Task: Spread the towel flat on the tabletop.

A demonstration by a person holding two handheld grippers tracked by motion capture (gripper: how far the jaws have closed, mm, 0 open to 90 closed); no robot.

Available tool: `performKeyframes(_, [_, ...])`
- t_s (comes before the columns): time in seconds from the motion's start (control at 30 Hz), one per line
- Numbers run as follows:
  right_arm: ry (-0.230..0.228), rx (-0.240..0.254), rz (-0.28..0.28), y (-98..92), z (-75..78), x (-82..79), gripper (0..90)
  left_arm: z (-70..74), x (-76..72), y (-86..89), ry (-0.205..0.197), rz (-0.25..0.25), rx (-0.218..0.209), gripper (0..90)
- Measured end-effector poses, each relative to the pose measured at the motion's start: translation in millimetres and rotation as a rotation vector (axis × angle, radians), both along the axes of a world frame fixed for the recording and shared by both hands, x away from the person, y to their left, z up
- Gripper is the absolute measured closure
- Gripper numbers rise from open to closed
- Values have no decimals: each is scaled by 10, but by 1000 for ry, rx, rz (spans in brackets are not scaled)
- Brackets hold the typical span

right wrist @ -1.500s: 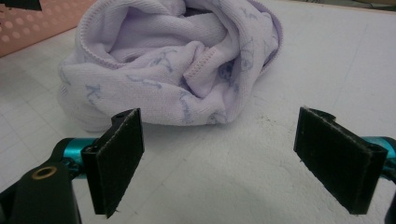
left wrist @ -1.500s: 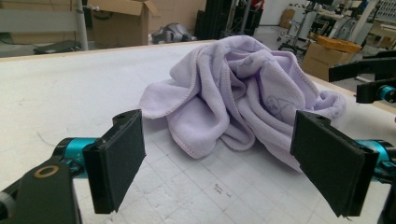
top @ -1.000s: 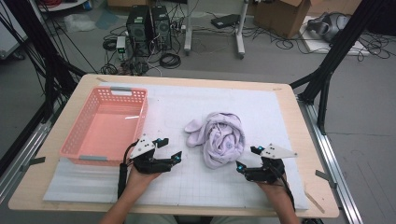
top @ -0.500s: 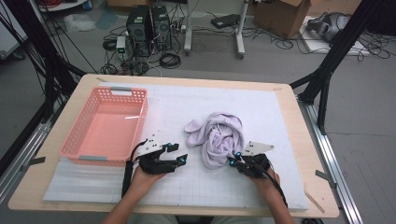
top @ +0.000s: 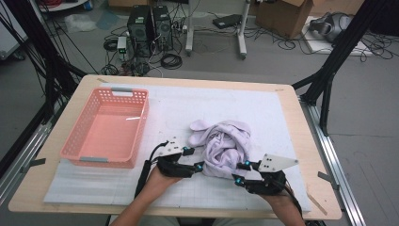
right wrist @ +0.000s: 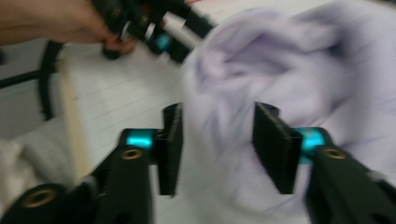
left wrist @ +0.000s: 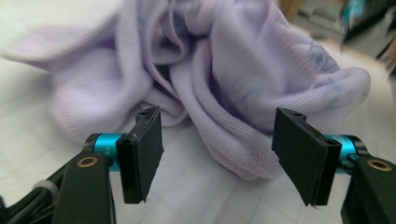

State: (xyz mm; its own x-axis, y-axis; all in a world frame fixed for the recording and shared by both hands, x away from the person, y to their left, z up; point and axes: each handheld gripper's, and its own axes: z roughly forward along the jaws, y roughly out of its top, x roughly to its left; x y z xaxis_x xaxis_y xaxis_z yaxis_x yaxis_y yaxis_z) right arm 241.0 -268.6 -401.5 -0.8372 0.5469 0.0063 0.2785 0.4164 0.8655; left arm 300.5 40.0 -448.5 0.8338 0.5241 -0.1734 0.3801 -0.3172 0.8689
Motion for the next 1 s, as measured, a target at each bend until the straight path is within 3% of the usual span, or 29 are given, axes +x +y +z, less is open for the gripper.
performKeyframes(0.03, [-24,-22,-16,-22,36,22,465,-1,14,-61,12,-8,36,337])
performKeyframes(0.13, [-93,-87,-50,-41,109,141,453,-10,40,-157,45,-29,51,409])
performKeyframes(0.17, [-111,-121,-63,-16,109,206,448,-12,49,-176,55,-48,60,468])
performKeyframes(0.23, [-109,-190,-113,60,51,373,422,-12,52,-193,61,-66,62,679])
performKeyframes(0.27, [-104,-202,-132,90,1,470,436,-6,46,-190,48,-70,71,790])
performKeyframes(0.3, [-91,-227,-162,114,-54,551,478,3,46,-173,40,-75,80,812])
performKeyframes(0.33, [-76,-271,-206,127,-108,615,560,14,39,-145,28,-72,80,823])
performKeyframes(0.4, [-13,-318,-235,99,-178,688,759,38,30,-28,8,-44,66,830])
performKeyframes(0.57, [90,-271,-243,-104,-175,550,833,84,43,371,1,70,-41,831])
performKeyframes(0.63, [143,-230,-222,-172,-164,455,837,123,24,458,-32,127,-58,831])
performKeyframes(0.7, [192,-201,-186,-205,-146,332,839,180,20,527,-58,193,-101,831])
performKeyframes(0.8, [238,-199,-126,-221,-137,169,825,234,52,589,-71,254,-139,831])
performKeyframes(0.83, [216,-202,-114,-216,-121,129,778,235,61,586,-71,257,-140,831])
performKeyframes(0.9, [136,-182,-119,-200,-47,80,603,230,66,577,-79,262,-127,831])
performKeyframes(1.0, [52,-89,-91,-147,111,73,559,222,76,573,-78,266,-129,830])
